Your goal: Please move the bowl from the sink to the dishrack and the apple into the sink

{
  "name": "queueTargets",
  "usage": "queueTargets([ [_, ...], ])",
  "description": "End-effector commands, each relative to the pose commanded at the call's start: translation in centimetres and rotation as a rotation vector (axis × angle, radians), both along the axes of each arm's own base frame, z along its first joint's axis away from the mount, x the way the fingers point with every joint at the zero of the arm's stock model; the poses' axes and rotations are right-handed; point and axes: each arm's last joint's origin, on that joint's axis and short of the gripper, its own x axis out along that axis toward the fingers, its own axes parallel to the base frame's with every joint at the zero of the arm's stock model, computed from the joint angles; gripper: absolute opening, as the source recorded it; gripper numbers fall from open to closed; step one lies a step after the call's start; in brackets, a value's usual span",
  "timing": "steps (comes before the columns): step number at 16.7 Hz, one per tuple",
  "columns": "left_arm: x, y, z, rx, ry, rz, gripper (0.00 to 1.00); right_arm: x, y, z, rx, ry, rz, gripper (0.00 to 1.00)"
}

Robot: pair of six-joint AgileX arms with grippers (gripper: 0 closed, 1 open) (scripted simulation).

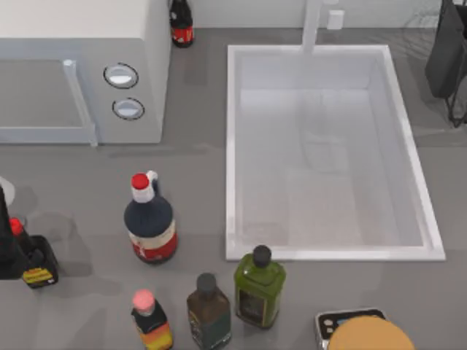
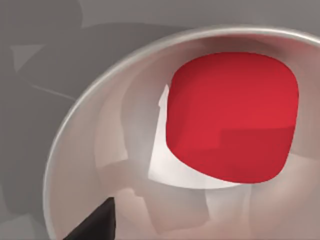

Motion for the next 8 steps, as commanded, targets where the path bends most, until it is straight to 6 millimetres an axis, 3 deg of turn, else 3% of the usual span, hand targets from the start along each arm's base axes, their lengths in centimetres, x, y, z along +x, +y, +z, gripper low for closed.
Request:
queueTargets([
  [4,0.0,0.0,0.0,0.0,0.0,0.0,1.0,0.0,0.1,-0.4,0.0,0.001,0.004,1.0],
  [8,0.0,0.0,0.0,0.0,0.0,0.0,1.0,0.4,-0.1,-3.2,0.001,0.003,0.002,1.0],
])
